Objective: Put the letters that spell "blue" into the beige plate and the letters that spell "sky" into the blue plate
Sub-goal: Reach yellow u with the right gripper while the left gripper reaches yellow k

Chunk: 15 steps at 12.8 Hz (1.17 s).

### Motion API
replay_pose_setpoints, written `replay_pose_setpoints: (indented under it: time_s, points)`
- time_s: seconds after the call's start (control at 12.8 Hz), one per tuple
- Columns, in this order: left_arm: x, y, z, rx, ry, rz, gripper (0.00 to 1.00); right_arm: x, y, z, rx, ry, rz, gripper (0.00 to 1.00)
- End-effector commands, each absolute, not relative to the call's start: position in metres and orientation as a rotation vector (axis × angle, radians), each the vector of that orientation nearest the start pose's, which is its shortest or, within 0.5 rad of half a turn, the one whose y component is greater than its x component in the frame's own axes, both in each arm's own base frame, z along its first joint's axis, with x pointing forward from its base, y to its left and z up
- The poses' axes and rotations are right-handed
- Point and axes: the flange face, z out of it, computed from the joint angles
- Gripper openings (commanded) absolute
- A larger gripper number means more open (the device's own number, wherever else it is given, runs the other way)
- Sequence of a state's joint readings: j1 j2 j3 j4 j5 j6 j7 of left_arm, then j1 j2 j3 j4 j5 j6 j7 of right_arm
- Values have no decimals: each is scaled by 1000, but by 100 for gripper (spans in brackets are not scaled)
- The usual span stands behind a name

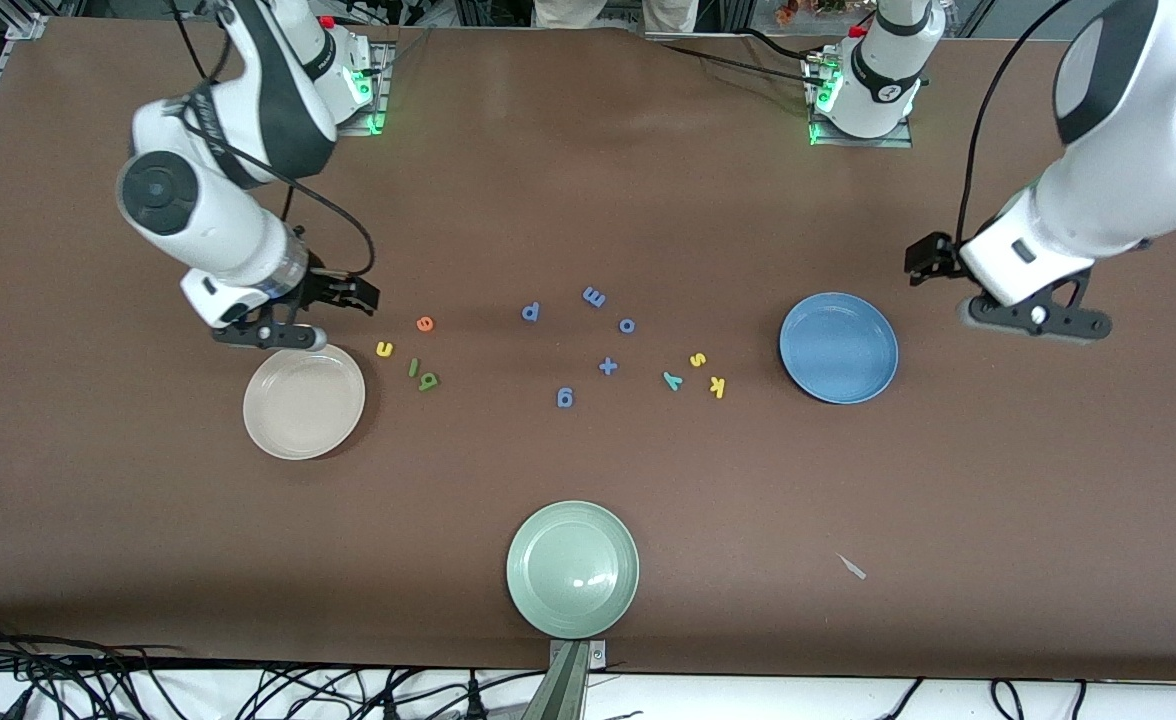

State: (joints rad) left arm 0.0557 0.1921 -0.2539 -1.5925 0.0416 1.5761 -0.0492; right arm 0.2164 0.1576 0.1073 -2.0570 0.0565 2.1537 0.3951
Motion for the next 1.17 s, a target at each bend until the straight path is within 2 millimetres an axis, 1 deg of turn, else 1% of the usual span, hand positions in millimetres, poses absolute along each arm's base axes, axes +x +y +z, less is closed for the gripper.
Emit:
replay_pose_setpoints:
  time_s: [0.0,0.08,0.16,0.23,0.31,0.39,0.47,0.55,0.62,0.7,0.78,0.86,0.94,1.09]
  points:
    - [610,-115,470,-3125,297,401,100,520,173,314,-3084,263,113,100]
    - [615,-125,453,-3120,311,425,100,518,172,300,-3085,282,127,100]
    - [620,-133,441,-3127,320,410,100,517,172,291,-3085,312,142,100]
    - [623,-146,430,-3129,350,389,100,517,172,281,-3084,335,156,100]
    - [627,-154,416,-3133,361,386,100,515,171,268,-3088,338,179,100]
    - [630,-167,400,-3134,386,382,100,516,171,258,-3087,344,186,100]
    - [636,-172,381,-3147,390,371,100,518,171,250,-3084,346,178,100]
    - [641,-184,353,-3157,396,367,100,521,170,247,-3078,352,154,100]
    - [638,-202,333,-3152,412,373,100,526,169,240,-3073,359,138,100]
    - [634,-219,321,-3144,432,384,100,529,170,228,-3069,362,130,100]
    - [628,-239,313,-3137,421,377,100,531,168,217,-3068,374,140,100]
    - [624,-249,296,-3134,370,392,100,531,170,209,-3067,382,148,100]
    - [618,-254,277,-3136,342,389,100,531,173,206,-3065,400,141,100]
    - [604,-262,246,-3156,355,333,100,536,175,198,-3068,400,145,100]
